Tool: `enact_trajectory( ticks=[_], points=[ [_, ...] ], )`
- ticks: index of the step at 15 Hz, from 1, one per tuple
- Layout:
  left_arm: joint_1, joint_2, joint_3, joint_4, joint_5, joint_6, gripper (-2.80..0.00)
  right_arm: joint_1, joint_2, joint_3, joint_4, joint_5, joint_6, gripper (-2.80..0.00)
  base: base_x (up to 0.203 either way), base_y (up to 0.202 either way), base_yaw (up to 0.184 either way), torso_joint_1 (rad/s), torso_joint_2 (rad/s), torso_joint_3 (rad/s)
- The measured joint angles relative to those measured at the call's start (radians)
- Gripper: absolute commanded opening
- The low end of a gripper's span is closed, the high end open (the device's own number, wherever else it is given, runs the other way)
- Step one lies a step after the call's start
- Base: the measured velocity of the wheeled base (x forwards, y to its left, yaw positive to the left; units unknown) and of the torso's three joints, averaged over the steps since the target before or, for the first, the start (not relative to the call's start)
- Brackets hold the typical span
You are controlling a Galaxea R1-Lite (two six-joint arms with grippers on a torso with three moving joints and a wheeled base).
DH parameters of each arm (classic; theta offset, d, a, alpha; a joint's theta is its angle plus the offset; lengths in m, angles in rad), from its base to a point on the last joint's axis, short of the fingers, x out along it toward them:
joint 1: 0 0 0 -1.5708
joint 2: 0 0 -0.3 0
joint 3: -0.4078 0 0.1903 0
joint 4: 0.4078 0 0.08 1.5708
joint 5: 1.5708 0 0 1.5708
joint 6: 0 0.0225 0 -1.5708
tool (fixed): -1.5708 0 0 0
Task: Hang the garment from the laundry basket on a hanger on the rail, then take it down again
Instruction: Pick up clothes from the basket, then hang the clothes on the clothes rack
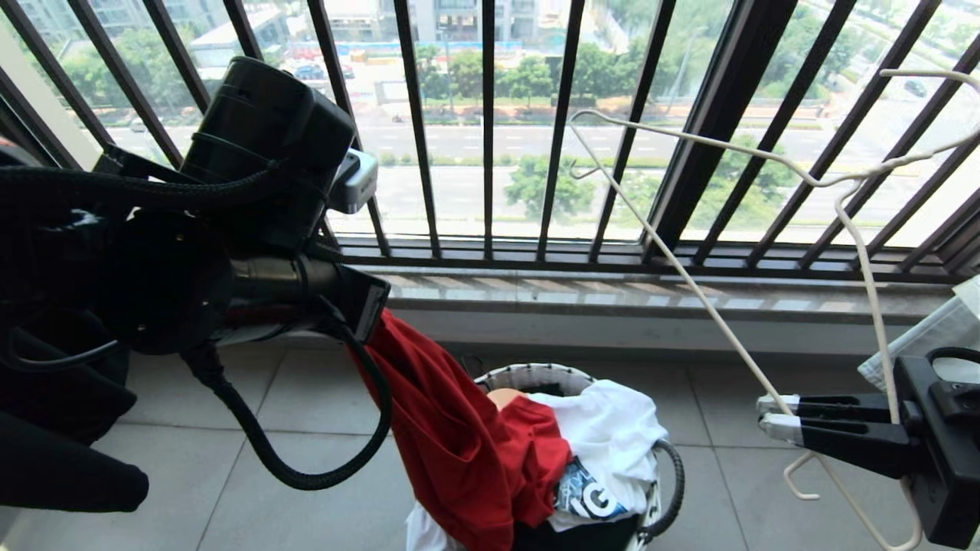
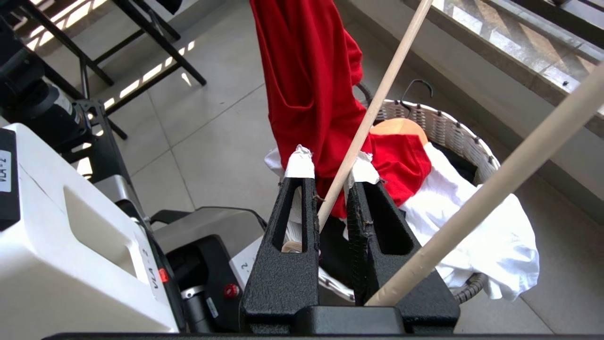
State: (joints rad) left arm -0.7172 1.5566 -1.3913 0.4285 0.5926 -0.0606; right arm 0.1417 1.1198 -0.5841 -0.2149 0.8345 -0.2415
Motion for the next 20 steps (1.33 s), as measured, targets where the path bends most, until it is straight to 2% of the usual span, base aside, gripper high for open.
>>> enact_trajectory(
  ticks=[14,20],
  points=[
    [0.051,0.043,0.006,-0.004,-0.002,-0.001,-2.8,0.0,-0.003,-0.002,0.0,-0.003,0.001,-2.8,0.0,0.0,0.0,0.001,0.0,0.205],
    [0.06,0.069,0.005,-0.044,-0.004,0.004,-2.8,0.0,-0.003,-0.002,0.0,-0.003,0.001,-2.8,0.0,0.0,0.0,0.001,0.0,0.189]
  ],
)
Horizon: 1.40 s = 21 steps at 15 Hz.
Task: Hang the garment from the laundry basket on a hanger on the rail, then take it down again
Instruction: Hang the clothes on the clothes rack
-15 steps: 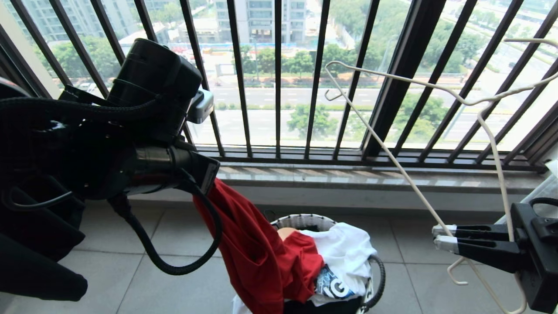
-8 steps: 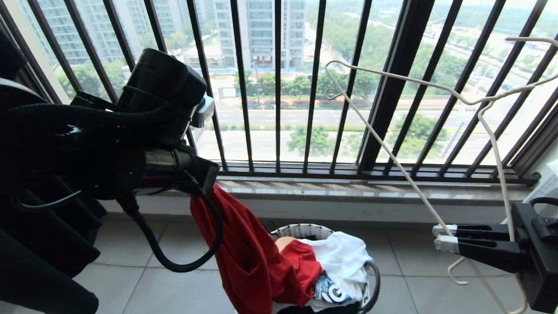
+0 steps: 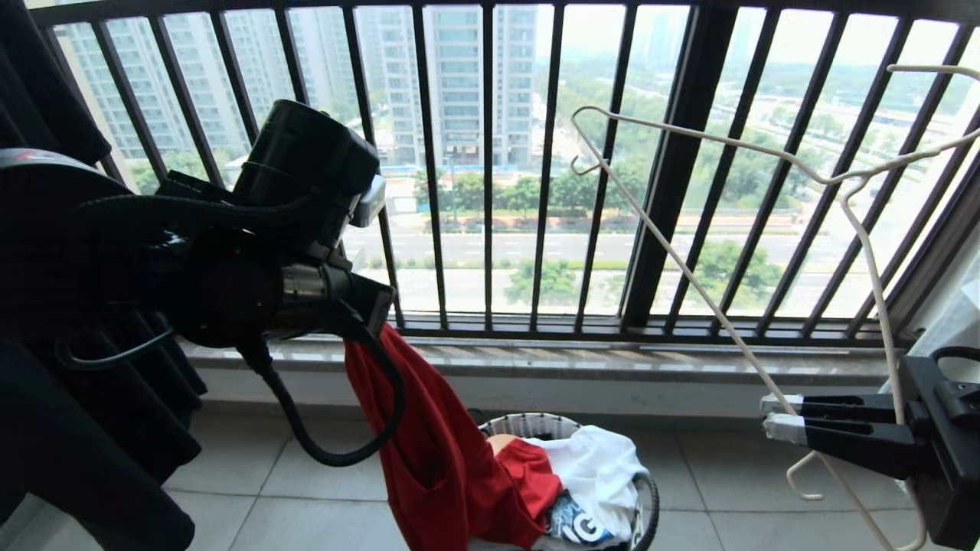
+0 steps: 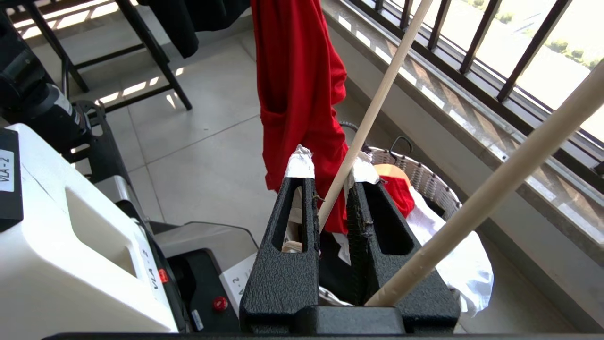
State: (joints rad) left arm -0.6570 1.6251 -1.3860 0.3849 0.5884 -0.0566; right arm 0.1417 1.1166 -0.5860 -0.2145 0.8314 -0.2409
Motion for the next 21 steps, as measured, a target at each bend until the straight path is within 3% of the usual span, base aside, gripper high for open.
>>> enact_trajectory(
  ticks=[5,8,12,16,18,21],
  points=[
    [0.031,0.009,-0.017,-0.004,0.0,0.001,-2.8,0.0,0.007,0.003,0.002,0.0,-0.001,-2.8,0.0,0.0,0.0,0.001,0.0,0.029],
    [0.078,0.021,-0.061,-0.068,0.0,-0.004,-2.8,0.018,0.022,0.011,0.003,0.0,-0.004,-2.8,0.0,0.0,0.0,0.0,0.0,0.0],
    [0.093,0.028,-0.073,-0.124,-0.002,-0.006,-2.8,0.144,0.05,0.043,0.005,-0.019,-0.006,-2.8,0.0,0.0,0.0,0.0,0.0,0.0],
    [0.095,0.024,-0.073,-0.152,-0.002,-0.021,-2.8,0.338,0.103,0.078,0.001,-0.161,-0.005,-2.8,0.0,0.0,0.0,0.0,0.0,0.0],
    [0.096,0.023,-0.073,-0.189,-0.001,-0.02,-2.8,0.374,0.122,0.095,-0.001,-0.183,-0.02,-2.8,0.0,0.0,0.0,0.0,0.0,0.0],
    [0.096,0.027,-0.071,-0.193,-0.001,-0.021,-2.8,0.39,0.134,0.131,0.002,-0.187,-0.131,-2.8,0.0,0.0,0.0,0.0,0.0,0.0]
  ],
)
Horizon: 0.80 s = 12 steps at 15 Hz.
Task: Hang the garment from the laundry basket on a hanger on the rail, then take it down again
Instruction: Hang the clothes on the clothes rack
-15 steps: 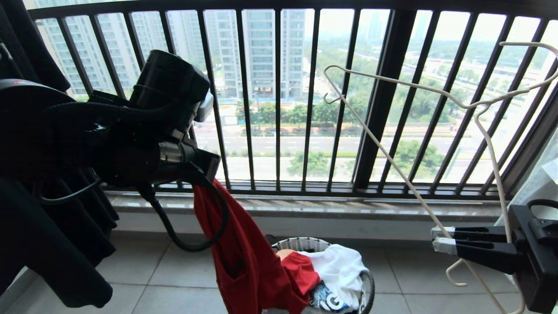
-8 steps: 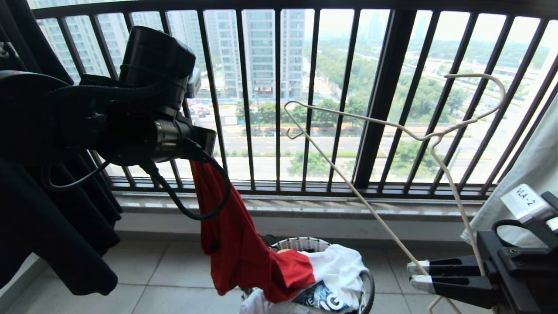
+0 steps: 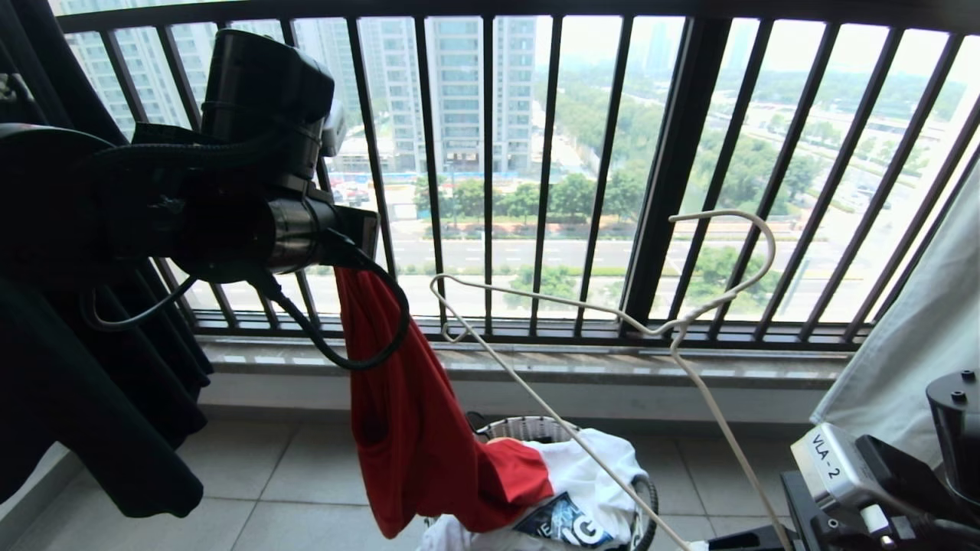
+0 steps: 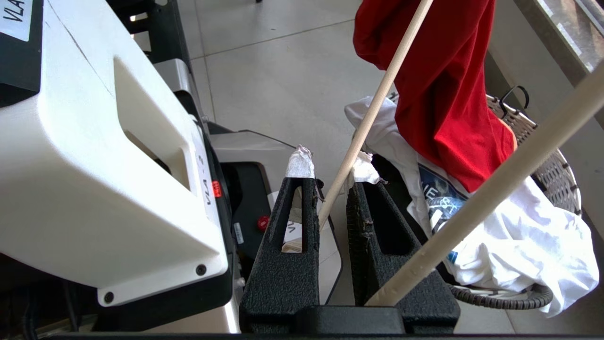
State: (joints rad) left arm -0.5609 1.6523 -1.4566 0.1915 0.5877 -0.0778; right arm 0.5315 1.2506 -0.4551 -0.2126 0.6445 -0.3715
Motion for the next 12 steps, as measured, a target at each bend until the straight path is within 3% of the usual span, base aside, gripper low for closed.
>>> enact_trajectory(
  ticks=[4,8,12],
  points=[
    [-0.012,0.004,0.006,0.0,-0.007,0.0,-2.8,0.04,0.008,0.009,0.001,0.0,-0.019,-2.8,0.0,0.0,0.0,0.0,0.0,0.0],
    [-0.073,0.007,0.005,-0.007,-0.009,-0.011,-2.8,0.11,0.034,-0.014,-0.004,0.0,0.064,-2.8,0.0,0.0,0.0,0.0,0.0,0.0],
    [-0.106,0.012,0.028,-0.008,-0.01,-0.035,-2.8,0.124,0.046,-0.035,-0.005,0.0,0.079,-2.8,0.0,0.0,0.0,0.0,0.0,0.0]
  ],
)
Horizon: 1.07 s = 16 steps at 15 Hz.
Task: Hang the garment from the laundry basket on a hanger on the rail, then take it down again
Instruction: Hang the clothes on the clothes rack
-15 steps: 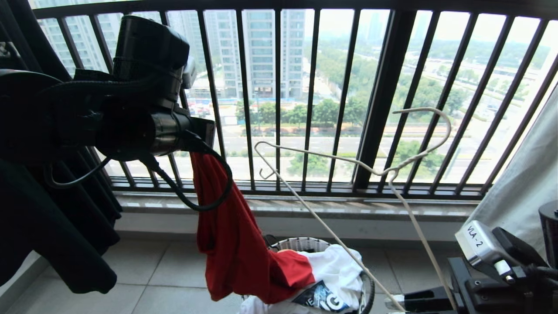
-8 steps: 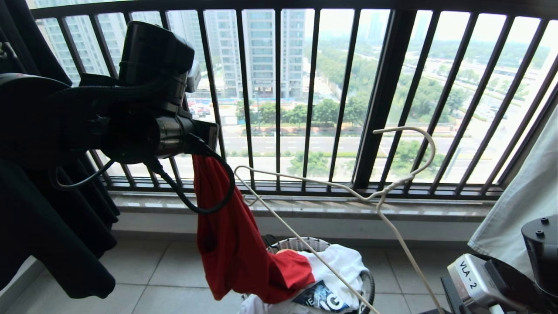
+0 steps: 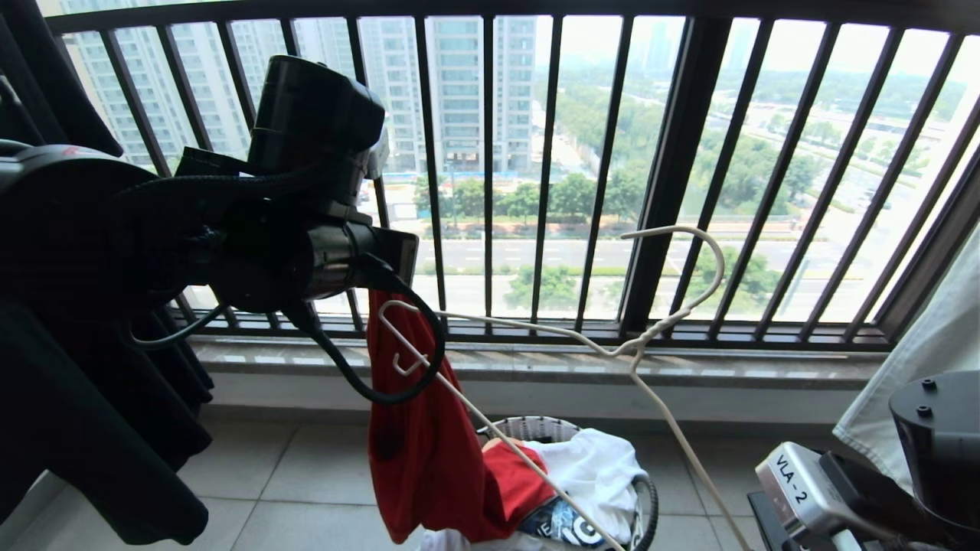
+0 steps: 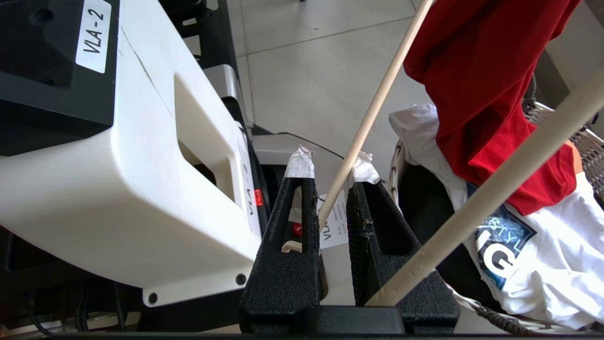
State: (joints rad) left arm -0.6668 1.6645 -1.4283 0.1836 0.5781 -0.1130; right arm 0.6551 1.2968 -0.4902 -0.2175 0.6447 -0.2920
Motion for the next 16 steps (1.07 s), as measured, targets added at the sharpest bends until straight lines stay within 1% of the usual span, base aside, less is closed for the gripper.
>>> enact_trajectory(
  ticks=[2,7,12,16],
  points=[
    [-0.016,-0.001,0.006,0.001,0.0,0.0,-2.8,0.0,0.007,-0.007,-0.001,-0.001,0.013,-2.8,0.0,0.0,0.0,0.0,0.0,0.0],
    [-0.057,-0.028,0.018,0.001,0.0,-0.012,-2.8,0.001,0.013,-0.013,-0.002,-0.022,0.014,-2.8,0.0,0.0,0.0,0.0,0.0,0.0],
    [-0.099,-0.069,0.062,0.01,0.002,-0.008,-2.8,-0.003,0.012,-0.016,-0.027,-0.094,0.015,-2.8,0.0,0.0,0.0,0.0,0.0,0.0],
    [-0.1,-0.091,0.076,0.004,0.011,-0.002,-2.8,-0.021,0.005,-0.013,-0.033,-0.136,0.012,-2.8,0.0,0.0,0.0,0.0,0.0,0.0]
  ],
)
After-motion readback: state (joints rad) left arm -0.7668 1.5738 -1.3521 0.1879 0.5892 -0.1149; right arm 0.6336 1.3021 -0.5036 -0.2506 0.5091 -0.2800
